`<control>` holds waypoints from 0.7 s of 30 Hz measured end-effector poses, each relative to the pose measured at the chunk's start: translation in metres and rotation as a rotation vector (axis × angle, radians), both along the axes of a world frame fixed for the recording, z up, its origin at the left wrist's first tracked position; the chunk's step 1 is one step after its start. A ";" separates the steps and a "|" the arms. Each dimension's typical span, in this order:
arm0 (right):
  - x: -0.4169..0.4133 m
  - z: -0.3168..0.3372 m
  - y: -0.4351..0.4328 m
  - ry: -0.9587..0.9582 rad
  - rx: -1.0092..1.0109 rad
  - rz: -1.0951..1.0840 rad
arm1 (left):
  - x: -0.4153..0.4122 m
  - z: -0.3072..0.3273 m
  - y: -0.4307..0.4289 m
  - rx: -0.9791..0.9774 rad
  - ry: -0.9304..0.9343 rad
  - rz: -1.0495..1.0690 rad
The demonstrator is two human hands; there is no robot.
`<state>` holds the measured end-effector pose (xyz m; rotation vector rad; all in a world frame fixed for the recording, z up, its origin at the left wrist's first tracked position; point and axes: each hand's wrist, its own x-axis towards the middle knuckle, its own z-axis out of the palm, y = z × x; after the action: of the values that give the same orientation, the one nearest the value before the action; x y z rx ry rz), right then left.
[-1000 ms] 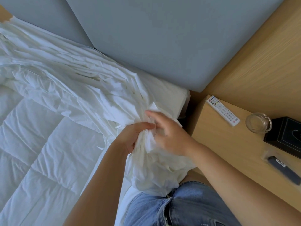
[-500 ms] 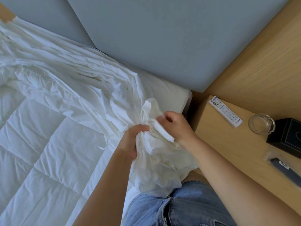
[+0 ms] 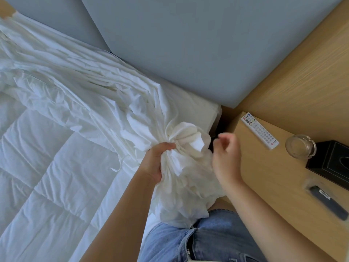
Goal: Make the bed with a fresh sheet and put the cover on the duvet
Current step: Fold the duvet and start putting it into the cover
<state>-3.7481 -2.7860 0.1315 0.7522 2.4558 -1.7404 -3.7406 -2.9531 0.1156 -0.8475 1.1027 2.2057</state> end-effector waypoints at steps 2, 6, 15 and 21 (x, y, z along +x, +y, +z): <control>0.004 0.015 0.004 0.331 0.119 0.219 | -0.004 0.001 0.008 -0.025 -0.021 0.039; 0.013 0.023 -0.008 -0.095 0.151 0.739 | -0.008 0.004 0.026 0.002 -0.006 -0.022; -0.057 0.028 -0.032 -0.389 0.197 0.860 | -0.035 0.012 0.016 -0.037 0.098 -0.116; -0.100 0.040 -0.034 -0.291 0.132 0.637 | -0.091 0.039 0.025 0.034 0.209 -0.142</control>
<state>-3.8478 -2.8198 0.1718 0.1640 2.2693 -1.1565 -3.8315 -2.9280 0.1543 -0.5157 1.1799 2.2232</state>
